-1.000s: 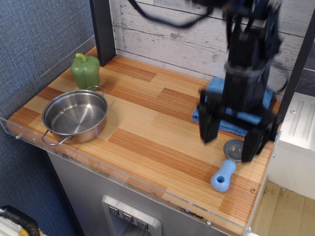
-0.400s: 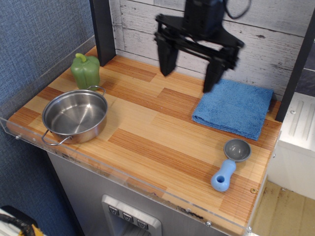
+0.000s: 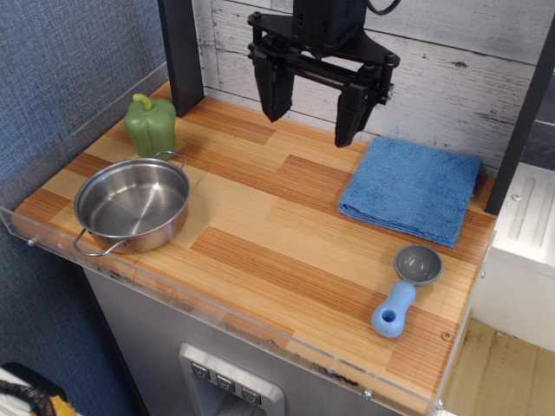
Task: Move blue spoon to the right directly under blue cloth.
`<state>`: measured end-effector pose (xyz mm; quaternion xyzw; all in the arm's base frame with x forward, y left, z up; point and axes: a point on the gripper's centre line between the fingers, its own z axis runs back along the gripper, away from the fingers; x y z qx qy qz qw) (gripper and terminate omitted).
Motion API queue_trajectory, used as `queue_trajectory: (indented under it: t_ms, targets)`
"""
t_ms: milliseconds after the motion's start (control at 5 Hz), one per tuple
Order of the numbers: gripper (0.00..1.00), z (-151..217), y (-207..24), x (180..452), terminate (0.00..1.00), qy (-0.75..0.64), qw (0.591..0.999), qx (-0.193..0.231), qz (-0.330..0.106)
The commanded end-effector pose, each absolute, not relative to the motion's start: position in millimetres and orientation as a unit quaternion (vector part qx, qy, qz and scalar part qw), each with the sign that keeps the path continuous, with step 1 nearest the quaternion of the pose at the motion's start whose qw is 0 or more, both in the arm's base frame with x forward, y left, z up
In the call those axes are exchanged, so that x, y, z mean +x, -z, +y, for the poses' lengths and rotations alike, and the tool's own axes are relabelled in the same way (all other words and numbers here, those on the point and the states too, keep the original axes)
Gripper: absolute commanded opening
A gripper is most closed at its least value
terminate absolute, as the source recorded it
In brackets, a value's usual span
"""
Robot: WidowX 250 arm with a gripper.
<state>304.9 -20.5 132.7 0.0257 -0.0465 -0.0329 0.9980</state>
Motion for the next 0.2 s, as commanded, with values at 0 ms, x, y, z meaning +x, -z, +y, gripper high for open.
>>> queue_trajectory:
  t_ms: [0]
  targets:
    - [1.00,-24.9,-149.3,303.8,1.00,0.031,0.997,0.024,-0.071]
